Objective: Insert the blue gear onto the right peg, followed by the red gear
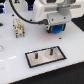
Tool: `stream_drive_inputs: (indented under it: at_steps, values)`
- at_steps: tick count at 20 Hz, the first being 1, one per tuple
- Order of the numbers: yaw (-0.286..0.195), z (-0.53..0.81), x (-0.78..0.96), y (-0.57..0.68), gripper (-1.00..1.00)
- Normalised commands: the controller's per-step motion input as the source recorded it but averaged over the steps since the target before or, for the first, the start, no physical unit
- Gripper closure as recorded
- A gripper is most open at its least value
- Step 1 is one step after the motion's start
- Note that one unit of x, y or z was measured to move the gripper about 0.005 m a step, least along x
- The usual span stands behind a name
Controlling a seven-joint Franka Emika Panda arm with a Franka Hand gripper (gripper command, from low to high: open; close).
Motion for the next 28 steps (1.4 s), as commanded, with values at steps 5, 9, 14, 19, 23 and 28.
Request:
stream_drive_inputs:
  at_steps: [5, 9, 14, 19, 23, 28]
  values:
    - [0.0, 0.5, 0.65, -0.06, 1.0]
    - [0.0, 0.48, 0.81, -0.15, 1.0]
    - [0.0, 0.46, 0.84, -0.21, 1.0]
    - [0.0, 0.42, 0.82, -0.25, 1.0]
    - [0.0, 0.37, 0.8, -0.29, 1.0]
    - [0.0, 0.32, 0.79, -0.31, 1.0]
